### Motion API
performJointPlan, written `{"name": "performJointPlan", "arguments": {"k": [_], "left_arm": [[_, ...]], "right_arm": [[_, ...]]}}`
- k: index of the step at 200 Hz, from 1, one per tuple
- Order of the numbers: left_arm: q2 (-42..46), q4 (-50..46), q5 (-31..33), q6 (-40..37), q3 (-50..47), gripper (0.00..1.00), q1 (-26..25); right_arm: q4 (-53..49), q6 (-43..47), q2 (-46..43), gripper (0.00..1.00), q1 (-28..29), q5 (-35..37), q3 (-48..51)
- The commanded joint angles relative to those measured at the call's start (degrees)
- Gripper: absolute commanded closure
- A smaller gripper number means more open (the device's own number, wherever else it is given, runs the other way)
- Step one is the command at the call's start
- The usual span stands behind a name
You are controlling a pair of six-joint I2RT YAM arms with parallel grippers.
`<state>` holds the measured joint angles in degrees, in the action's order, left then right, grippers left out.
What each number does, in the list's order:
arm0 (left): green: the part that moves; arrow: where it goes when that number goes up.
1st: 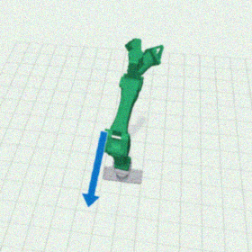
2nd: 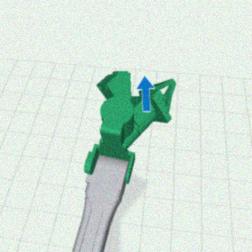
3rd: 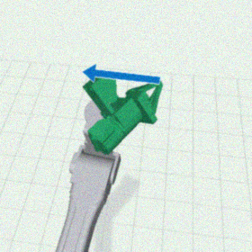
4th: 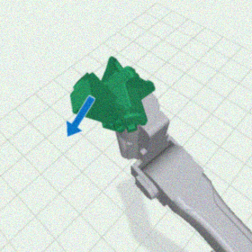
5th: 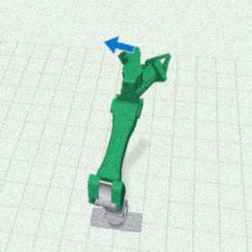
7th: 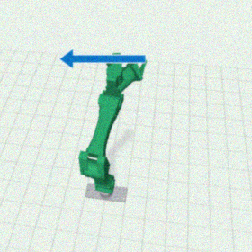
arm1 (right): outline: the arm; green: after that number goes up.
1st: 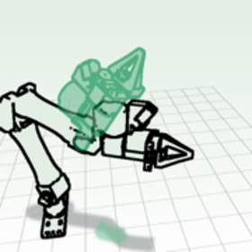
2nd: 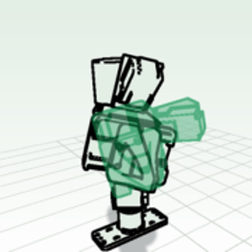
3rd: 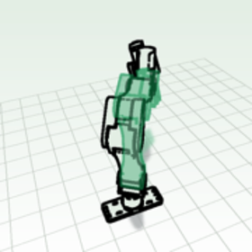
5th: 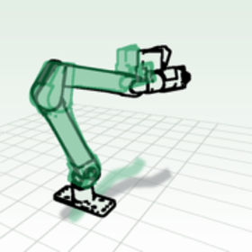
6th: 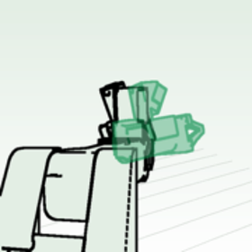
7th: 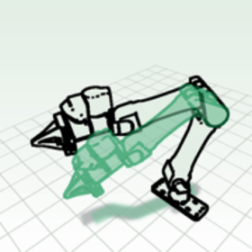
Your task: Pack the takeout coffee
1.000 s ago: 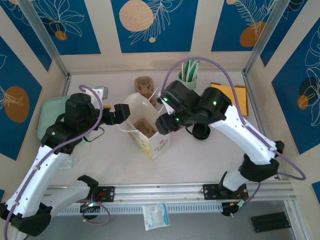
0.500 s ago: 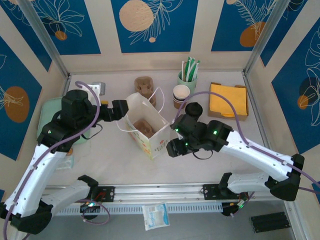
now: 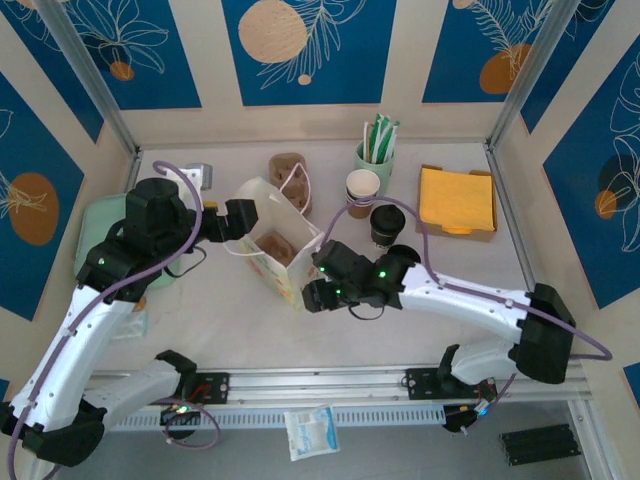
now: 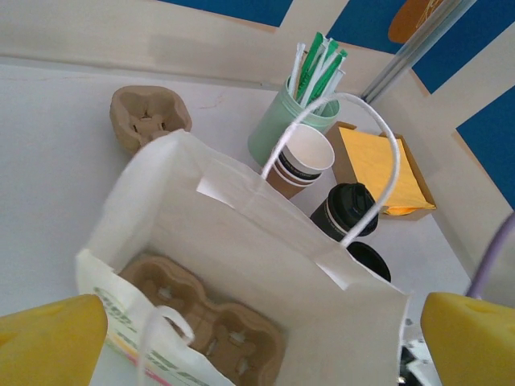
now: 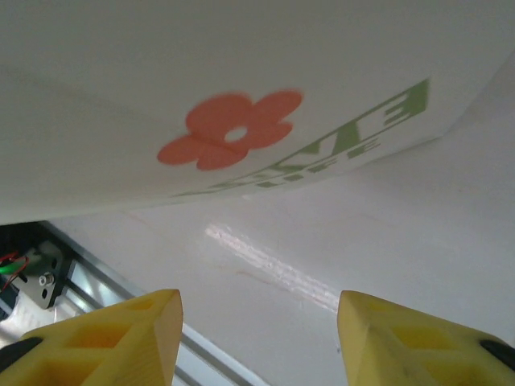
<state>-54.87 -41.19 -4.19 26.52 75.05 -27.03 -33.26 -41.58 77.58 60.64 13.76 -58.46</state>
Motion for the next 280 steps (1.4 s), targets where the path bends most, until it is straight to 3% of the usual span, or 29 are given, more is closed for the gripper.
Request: {"name": "performJointPlan", "arguments": {"k": [1,48,107,133,167,215,280], "left_arm": [[0.55,-0.29,0.79,-0.07,1.42,0.01,-0.02],[0.91,-0.73,1.22,-0.27,1.25,0.00,-0.02],[-0.35,-0.80,-0.74,-0.11,2.29,0.01,-0.03],[-1.08,-1.34,-2.07,0.02,3.24,0.01,-0.03],[-2.37,-1.91,-4.09,0.72,4.21,0.01,-0.09],[-5.74,-3.83,-3.53,0.38,6.34,0.01,-3.37],[-10.51,-5.49,-1.92,-2.53,9.15,0.01,-7.96]], "right_arm": [[4.27,0.48,3.26,0.46,0.13,1.10,-3.31],[2.12,2.12,8.12,0.46,-1.37,-0.57,-8.84],[-13.41,1.54,-0.74,0.45,-4.34,-0.66,-9.24],[-19.73,3.55,-5.60,0.41,-9.36,-1.17,-10.11],[-25.74,8.79,-7.77,0.34,-21.14,-3.71,-14.28],[-34.67,19.39,2.81,0.28,-34.68,-3.25,-27.88],[-43.68,26.64,23.51,0.19,-41.13,-0.23,-47.67]]}}
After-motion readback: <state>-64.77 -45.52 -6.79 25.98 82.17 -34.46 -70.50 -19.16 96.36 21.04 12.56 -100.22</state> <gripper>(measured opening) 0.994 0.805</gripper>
